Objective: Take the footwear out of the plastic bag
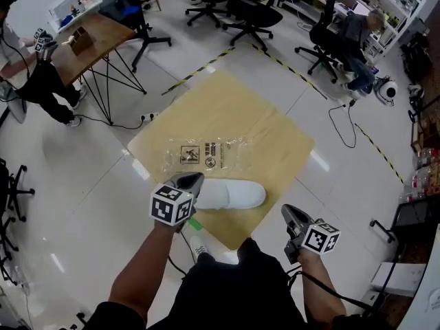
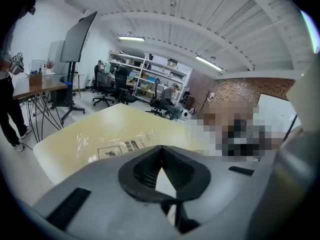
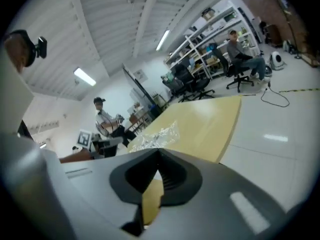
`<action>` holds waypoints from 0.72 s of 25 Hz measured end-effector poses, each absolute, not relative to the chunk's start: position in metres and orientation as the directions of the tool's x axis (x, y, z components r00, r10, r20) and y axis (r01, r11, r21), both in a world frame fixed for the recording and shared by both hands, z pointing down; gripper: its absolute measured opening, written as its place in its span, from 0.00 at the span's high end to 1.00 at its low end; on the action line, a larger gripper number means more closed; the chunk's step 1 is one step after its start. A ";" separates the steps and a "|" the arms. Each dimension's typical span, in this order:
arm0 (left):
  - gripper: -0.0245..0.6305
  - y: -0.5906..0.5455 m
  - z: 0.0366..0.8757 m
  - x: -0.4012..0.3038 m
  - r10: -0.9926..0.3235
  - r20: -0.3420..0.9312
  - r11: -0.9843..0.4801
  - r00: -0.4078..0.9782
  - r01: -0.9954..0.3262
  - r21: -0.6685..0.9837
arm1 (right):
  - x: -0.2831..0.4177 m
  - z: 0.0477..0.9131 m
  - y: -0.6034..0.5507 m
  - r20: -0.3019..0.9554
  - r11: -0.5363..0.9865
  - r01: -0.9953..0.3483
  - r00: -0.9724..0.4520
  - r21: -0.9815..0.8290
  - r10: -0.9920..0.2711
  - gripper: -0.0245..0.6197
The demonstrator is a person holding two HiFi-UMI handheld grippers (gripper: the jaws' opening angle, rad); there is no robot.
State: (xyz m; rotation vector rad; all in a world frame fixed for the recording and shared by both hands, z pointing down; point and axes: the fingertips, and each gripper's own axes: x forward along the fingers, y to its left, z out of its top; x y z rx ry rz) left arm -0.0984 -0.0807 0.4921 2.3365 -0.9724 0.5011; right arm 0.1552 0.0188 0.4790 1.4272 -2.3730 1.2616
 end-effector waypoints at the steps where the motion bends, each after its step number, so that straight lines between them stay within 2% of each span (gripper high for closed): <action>1: 0.95 -0.063 0.490 -0.106 -0.513 0.532 -0.587 0.674 -0.728 0.355 | 0.153 0.468 0.028 0.432 0.223 -0.765 -0.550 -0.605 -0.715 0.96; 3: 0.95 -0.028 0.490 -0.119 -0.492 0.550 -0.581 0.675 -0.725 0.370 | 0.145 0.458 0.045 0.407 0.261 -0.771 -0.553 -0.580 -0.727 0.96; 7: 0.95 0.046 0.475 -0.120 -0.486 0.544 -0.561 0.684 -0.721 0.406 | 0.132 0.451 0.082 0.452 0.363 -0.776 -0.607 -0.516 -0.654 0.96; 14: 0.95 0.154 0.429 -0.104 -0.656 0.479 -0.442 0.583 -0.812 0.382 | 0.137 0.411 0.155 0.433 0.557 -0.723 -0.691 -0.409 -0.579 0.96; 18: 0.95 0.226 0.416 -0.078 -0.706 0.466 -0.391 0.533 -0.842 0.371 | 0.164 0.401 0.212 0.402 0.604 -0.695 -0.719 -0.390 -0.568 0.96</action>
